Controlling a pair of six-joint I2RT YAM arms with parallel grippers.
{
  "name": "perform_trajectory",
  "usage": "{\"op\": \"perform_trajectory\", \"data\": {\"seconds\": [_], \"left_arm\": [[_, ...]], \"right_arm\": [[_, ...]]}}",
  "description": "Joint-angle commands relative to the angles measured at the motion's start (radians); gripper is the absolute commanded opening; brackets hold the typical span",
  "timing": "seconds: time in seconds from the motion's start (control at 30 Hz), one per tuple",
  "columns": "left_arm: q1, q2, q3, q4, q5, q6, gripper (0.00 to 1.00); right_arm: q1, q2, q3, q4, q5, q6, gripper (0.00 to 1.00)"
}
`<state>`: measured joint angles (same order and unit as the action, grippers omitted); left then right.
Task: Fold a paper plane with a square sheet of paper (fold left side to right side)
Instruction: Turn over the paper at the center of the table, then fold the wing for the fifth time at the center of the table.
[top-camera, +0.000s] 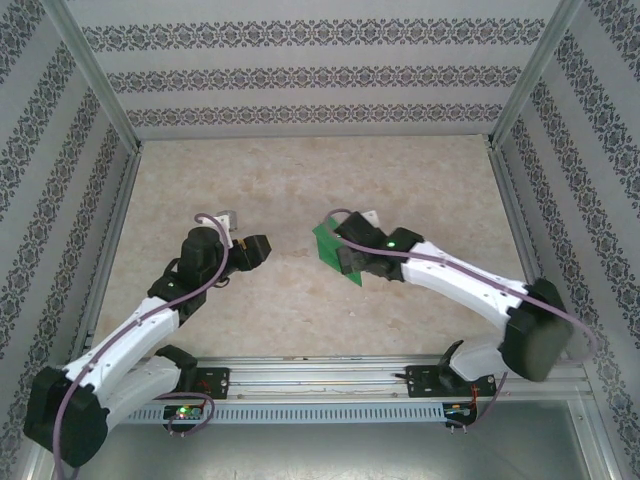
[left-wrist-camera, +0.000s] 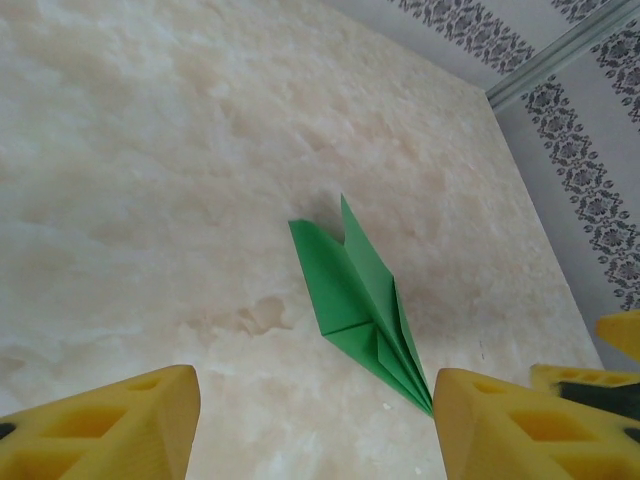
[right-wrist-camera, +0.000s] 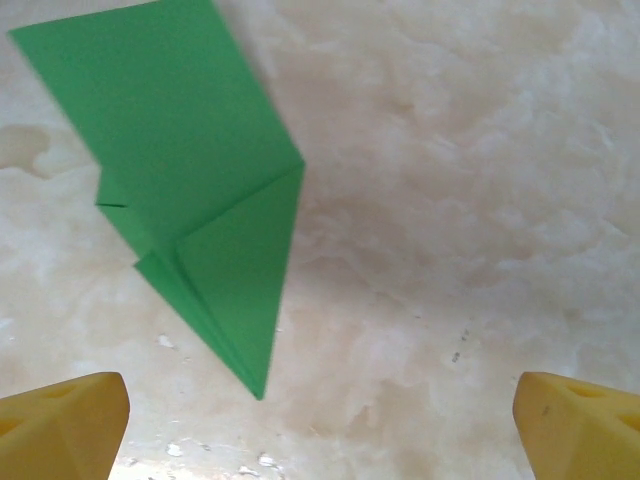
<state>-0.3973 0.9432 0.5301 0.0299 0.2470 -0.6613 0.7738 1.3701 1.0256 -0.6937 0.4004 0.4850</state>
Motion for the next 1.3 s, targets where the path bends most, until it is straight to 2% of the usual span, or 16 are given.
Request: {"op": "perform_trajectory", "data": {"seconds": [0.0,0.1,0.23,0.47,0.6,0.83,1.1,1.27], "left_arm": [[-0.009,0.062,-0.022,0.157,0.064,-0.099,0.63],[-0.037,0.143,-0.029,0.234,0.083,-0.132,0.61],[-0.081,0.263,-0.012,0.309,0.1,-0.162,0.6],[-0.151,0.45,0.08,0.367,0.102,-0.183,0.59],[-0.172,0.528,0.129,0.388,0.095,-0.191,0.59],[-0.195,0.636,0.213,0.393,0.086,-0.199,0.59],[-0.228,0.803,0.322,0.395,0.055,-0.242,0.59],[-0.233,0.903,0.39,0.365,0.011,-0.283,0.56]], "right_arm": [[-0.09,-0.103,-0.118,0.123,-0.118,0.021,0.98],[-0.188,-0.193,-0.235,0.204,-0.211,0.047,0.98],[-0.289,-0.27,-0.352,0.277,-0.271,0.062,0.98],[-0.532,-0.317,-0.549,0.476,-0.535,0.133,0.98],[-0.614,-0.327,-0.621,0.56,-0.621,0.159,0.98],[-0.673,-0.311,-0.663,0.602,-0.676,0.14,0.98],[-0.694,-0.302,-0.67,0.615,-0.695,0.124,0.98],[-0.7,-0.298,-0.665,0.618,-0.703,0.121,0.98]]}}
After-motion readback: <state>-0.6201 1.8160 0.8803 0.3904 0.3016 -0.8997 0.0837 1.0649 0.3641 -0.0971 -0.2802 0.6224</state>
